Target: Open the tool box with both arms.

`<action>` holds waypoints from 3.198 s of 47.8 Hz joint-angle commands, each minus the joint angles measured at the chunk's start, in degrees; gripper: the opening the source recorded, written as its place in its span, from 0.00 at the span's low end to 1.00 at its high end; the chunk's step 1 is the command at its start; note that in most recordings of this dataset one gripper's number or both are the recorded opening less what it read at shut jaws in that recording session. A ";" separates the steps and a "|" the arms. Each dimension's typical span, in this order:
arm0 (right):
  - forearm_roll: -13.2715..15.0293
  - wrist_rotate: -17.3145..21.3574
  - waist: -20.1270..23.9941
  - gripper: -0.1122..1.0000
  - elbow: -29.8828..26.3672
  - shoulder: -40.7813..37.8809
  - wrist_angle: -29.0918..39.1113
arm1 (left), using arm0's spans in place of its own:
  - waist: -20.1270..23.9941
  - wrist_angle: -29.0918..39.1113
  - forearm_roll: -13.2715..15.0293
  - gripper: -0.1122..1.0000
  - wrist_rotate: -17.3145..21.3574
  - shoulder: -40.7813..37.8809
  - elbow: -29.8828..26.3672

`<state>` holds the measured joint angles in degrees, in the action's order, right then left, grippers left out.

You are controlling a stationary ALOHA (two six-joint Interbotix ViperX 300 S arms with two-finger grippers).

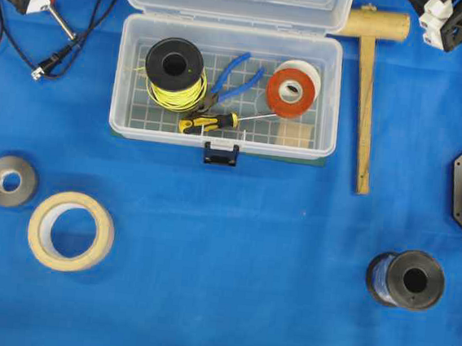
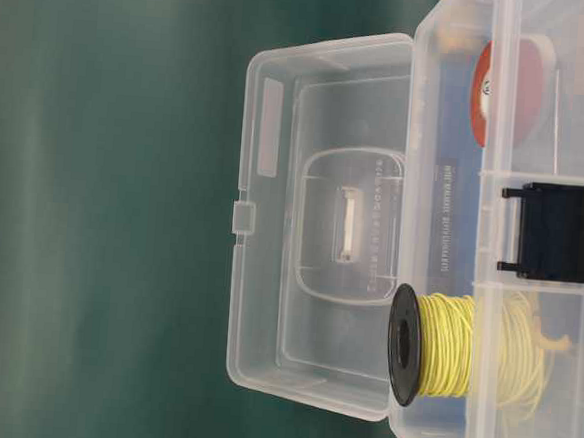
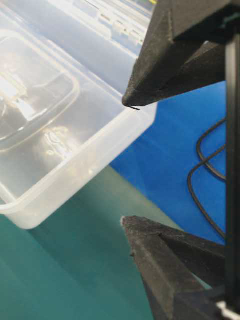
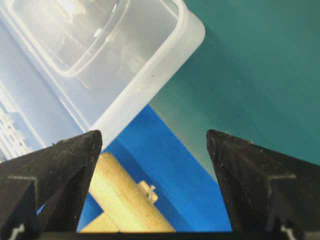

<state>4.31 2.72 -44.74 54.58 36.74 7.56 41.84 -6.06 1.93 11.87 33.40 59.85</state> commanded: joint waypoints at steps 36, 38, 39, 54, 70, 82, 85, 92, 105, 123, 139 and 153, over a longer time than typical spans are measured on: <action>-1.32 2.64 34.10 0.85 -0.44 -1.58 -0.35 | -30.94 -0.18 0.18 0.89 -3.43 0.44 0.00; -1.32 2.99 36.12 0.85 -0.44 -1.58 -0.35 | -32.17 -0.26 0.18 0.89 -3.52 0.53 0.09; -1.32 2.99 36.74 0.85 -0.35 -1.58 -0.35 | -32.61 -0.18 0.18 0.89 -3.52 0.53 0.09; -1.41 3.25 39.37 0.84 1.85 4.57 4.22 | -35.42 0.35 0.26 0.89 -3.78 7.38 3.34; -2.20 6.15 40.17 0.84 11.51 19.25 5.98 | -40.52 2.99 0.26 0.89 -5.54 21.36 10.90; -2.64 8.09 40.17 0.84 17.84 24.52 3.96 | -40.52 4.66 0.26 0.89 -5.54 27.51 15.64; -2.72 8.35 40.08 0.84 18.63 24.43 2.90 | -40.61 4.66 0.35 0.89 -5.54 28.39 16.61; -2.72 8.35 40.08 0.84 19.34 23.38 1.67 | -40.61 4.66 0.44 0.89 -6.15 29.79 18.46; -2.81 8.35 40.25 0.84 19.34 23.38 1.76 | -40.61 6.33 0.44 0.89 -7.65 30.23 18.81; -2.81 8.35 40.34 0.84 19.42 23.29 1.76 | -40.61 6.33 0.44 0.89 -7.56 30.23 18.90; -2.72 8.35 40.34 0.84 19.34 23.29 1.85 | -40.52 6.33 0.44 0.89 -7.56 30.23 18.81; -2.72 8.35 40.34 0.84 19.25 23.38 1.76 | -40.52 6.33 0.44 0.89 -7.56 30.23 18.90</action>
<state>1.67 10.99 -4.66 74.71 60.64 9.93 1.41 0.53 2.29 4.22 63.98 79.37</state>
